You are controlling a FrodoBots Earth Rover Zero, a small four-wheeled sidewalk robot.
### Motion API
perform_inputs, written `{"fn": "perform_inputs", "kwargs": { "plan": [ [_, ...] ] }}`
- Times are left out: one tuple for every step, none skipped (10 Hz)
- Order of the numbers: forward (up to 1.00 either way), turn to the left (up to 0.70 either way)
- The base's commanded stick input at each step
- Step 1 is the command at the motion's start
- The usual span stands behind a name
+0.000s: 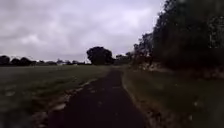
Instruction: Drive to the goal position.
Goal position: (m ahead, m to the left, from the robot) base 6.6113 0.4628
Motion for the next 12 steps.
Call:
{"fn": "perform_inputs", "kwargs": {
  "plan": [
    [0.85, 0.0],
    [0.85, 0.0],
    [0.85, 0.0],
    [0.85, 0.0],
    [0.85, 0.0],
    [0.85, 0.0],
    [0.85, 0.0],
    [0.85, 0.0],
    [0.85, 0.0],
    [0.85, 0.0],
    [0.85, 0.0],
    [0.85, 0.0]
  ]
}}
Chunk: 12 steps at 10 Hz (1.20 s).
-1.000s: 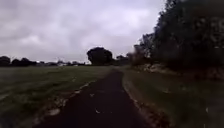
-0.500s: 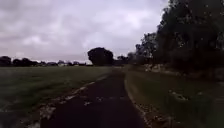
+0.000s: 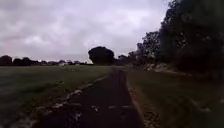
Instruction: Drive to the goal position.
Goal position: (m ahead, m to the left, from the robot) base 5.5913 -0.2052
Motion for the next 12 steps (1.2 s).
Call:
{"fn": "perform_inputs", "kwargs": {
  "plan": [
    [0.85, 0.0],
    [0.85, 0.0],
    [0.85, 0.0],
    [0.85, 0.0],
    [0.85, 0.0],
    [0.85, 0.0],
    [0.85, 0.0],
    [0.85, 0.0],
    [0.85, 0.0],
    [0.85, 0.0],
    [0.85, 0.0],
    [0.85, 0.0]
  ]
}}
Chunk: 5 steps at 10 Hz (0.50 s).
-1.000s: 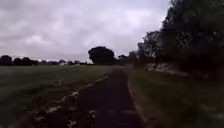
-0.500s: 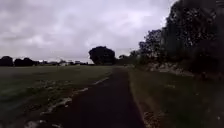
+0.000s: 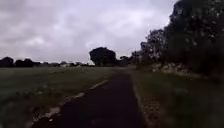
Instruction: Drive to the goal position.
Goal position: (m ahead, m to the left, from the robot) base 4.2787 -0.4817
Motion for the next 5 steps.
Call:
{"fn": "perform_inputs", "kwargs": {
  "plan": [
    [0.85, 0.0],
    [0.85, 0.0],
    [0.85, 0.0],
    [0.85, 0.0],
    [0.85, 0.0]
  ]
}}
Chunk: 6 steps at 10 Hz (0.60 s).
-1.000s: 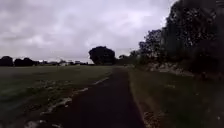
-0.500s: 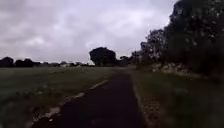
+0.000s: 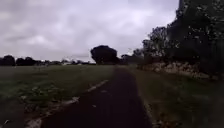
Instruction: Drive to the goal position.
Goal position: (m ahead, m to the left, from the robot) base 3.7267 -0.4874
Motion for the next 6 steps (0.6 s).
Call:
{"fn": "perform_inputs", "kwargs": {
  "plan": [
    [0.85, 0.0],
    [0.85, 0.0],
    [0.85, 0.0],
    [0.85, 0.0],
    [0.85, 0.0],
    [0.85, 0.0]
  ]
}}
